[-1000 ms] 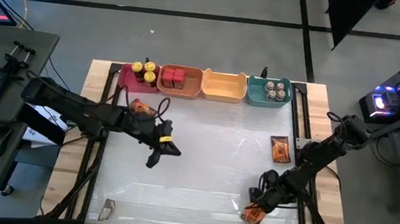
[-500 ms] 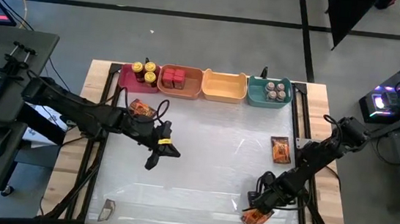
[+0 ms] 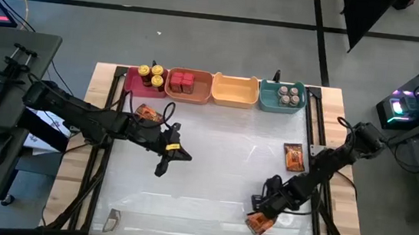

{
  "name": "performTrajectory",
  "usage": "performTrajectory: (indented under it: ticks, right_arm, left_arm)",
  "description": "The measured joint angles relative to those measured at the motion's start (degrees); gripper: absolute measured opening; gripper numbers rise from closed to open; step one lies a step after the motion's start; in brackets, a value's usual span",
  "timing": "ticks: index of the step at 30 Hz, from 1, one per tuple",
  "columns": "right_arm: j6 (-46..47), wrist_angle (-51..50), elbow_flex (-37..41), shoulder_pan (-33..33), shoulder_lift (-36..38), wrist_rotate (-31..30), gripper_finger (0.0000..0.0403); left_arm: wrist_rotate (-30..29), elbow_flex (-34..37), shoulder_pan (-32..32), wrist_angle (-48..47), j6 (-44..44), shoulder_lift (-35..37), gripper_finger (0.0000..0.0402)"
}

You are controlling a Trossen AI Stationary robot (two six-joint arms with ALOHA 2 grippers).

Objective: Sort spices by type
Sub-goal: Put the bottom orange seasoning pack into the yellow bin

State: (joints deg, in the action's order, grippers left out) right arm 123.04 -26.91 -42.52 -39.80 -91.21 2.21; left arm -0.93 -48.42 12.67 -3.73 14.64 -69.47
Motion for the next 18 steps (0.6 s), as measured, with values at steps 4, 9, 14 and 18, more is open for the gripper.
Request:
performTrajectory:
  ticks: [4, 9, 14, 18]
  right_arm:
    - [-4.9, -2.2, -1.5, 2.8, 1.1, -4.9, 0.0004]
    - [-12.6, -5.2, -5.9, 7.2, 4.0, -11.8, 0.0001]
    - [-22.7, -7.4, -12.3, 13.5, 7.1, -19.1, 0.0001]
    - [-33.9, -7.7, -18.4, 20.5, 8.2, -24.0, 0.0001]
  left_arm:
    - [0.0, 0.0, -0.3, 1.3, -1.5, 0.0, 0.0000]
    - [0.0, -0.2, -1.4, 0.9, -2.0, 1.3, 0.0000]
    - [0.1, -2.8, -3.1, 0.4, -7.5, 5.8, 0.0000]
    - [-1.6, -4.5, -4.7, 0.3, -11.2, 10.8, 0.0000]
